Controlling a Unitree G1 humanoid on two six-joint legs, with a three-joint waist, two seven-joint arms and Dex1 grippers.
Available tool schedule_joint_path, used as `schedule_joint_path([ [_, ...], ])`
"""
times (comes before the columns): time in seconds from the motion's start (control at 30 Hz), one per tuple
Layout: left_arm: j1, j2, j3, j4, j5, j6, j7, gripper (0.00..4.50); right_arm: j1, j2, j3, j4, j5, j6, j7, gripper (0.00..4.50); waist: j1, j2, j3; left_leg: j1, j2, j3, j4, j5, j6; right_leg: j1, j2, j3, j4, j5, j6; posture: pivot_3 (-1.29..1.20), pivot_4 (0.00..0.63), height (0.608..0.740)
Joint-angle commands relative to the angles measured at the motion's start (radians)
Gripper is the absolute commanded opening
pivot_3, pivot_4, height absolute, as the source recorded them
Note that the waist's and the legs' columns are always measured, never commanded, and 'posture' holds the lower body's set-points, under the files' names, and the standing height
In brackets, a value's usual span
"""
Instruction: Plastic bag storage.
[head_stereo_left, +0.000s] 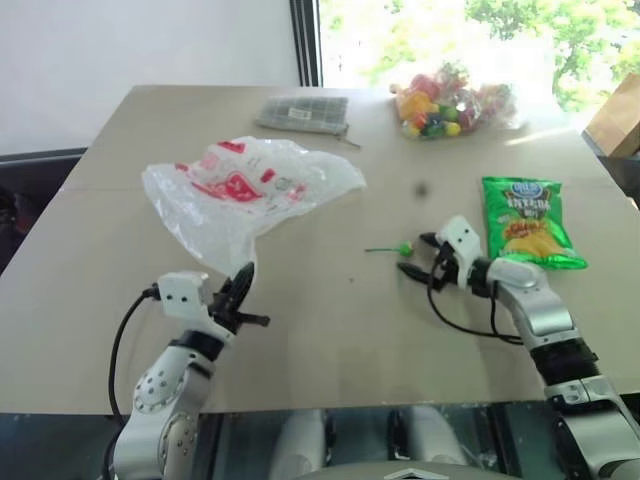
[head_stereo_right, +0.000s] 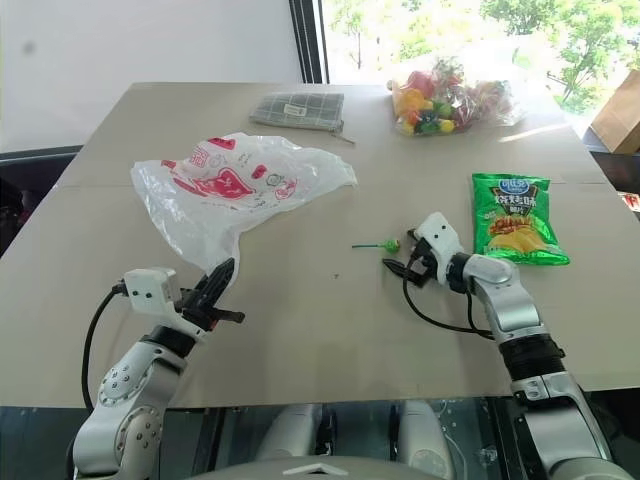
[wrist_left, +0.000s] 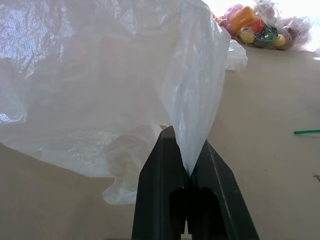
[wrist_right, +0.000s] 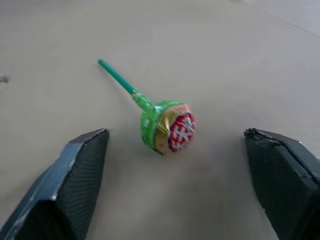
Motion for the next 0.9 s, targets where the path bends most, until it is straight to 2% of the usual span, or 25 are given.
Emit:
schedule_joint_path([
  [0.03,-0.004,0.009,0.001,-0.008,0.01,-0.025,-0.011,0.0,-0.019,0.014,-0.001,0.02,0.006,-0.008,0.018,4.45,-0.003,0.0,0.0,0.0,0.0,0.0,0.0,0.0,0.0,0.0,0.0,0.0,0.0,0.0,0.0,0.0,0.15,0.74],
  [0.13,-0.001,0.006,-0.001,-0.01,0.012,-0.027,-0.01,0.0,-0.021,0.018,-0.005,0.034,0.002,-0.023,0.018,3.65,-0.005,0.0,0.0,0.0,0.0,0.0,0.0,0.0,0.0,0.0,-0.001,0.0,0.0,0.0,0.0,0.0,0.15,0.74],
  [0.27,0.003,0.002,-0.012,-0.008,0.021,-0.034,-0.011,0.0,-0.021,0.02,-0.004,0.041,0.0,-0.035,0.018,1.75,-0.01,0.0,0.0,0.0,0.0,0.0,0.0,0.0,0.0,0.0,-0.003,0.0,0.0,0.0,0.0,0.0,0.15,0.74],
  [0.37,-0.002,0.01,-0.026,-0.007,0.039,-0.051,-0.027,0.0,-0.016,0.024,0.002,0.036,-0.003,-0.051,0.021,0.73,-0.011,0.0,0.0,0.0,0.0,0.0,0.0,0.0,0.0,0.0,-0.003,0.0,0.0,0.0,0.0,0.0,0.15,0.74],
  [0.47,-0.06,-0.007,-0.028,-0.026,0.003,-0.019,-0.004,0.0,-0.078,0.11,0.032,-0.019,0.028,0.001,0.012,0.7,-0.011,0.0,0.0,0.0,0.0,0.0,0.0,0.0,0.0,0.0,-0.003,0.0,0.0,0.0,0.0,0.0,0.15,0.74],
  [0.6,-0.065,0.004,-0.071,-0.055,-0.031,-0.008,-0.064,0.0,-0.163,0.251,0.072,0.018,0.022,0.048,-0.027,0.7,-0.021,0.002,0.001,0.0,0.001,0.0,0.0,0.001,-0.002,-0.002,-0.002,0.001,0.002,0.001,-0.001,0.0,0.15,0.74],
  [0.73,-0.034,0.02,-0.106,-0.087,-0.046,-0.011,-0.109,0.0,-0.267,0.398,0.077,0.139,0.018,0.061,-0.083,0.7,-0.017,0.002,0.002,-0.003,0.001,0.0,-0.001,0.001,-0.002,-0.004,-0.002,0.0,0.001,0.001,-0.001,0.0,0.15,0.74],
  [0.9,0.034,0.037,-0.139,-0.124,-0.061,-0.021,-0.155,0.0,-0.384,0.521,0.049,0.321,0.016,0.001,-0.126,0.7,-0.017,0.003,0.002,-0.005,0.0,0.0,-0.001,0.001,-0.002,-0.006,-0.005,-0.001,0.001,0.001,-0.001,0.0,0.15,0.74],
])
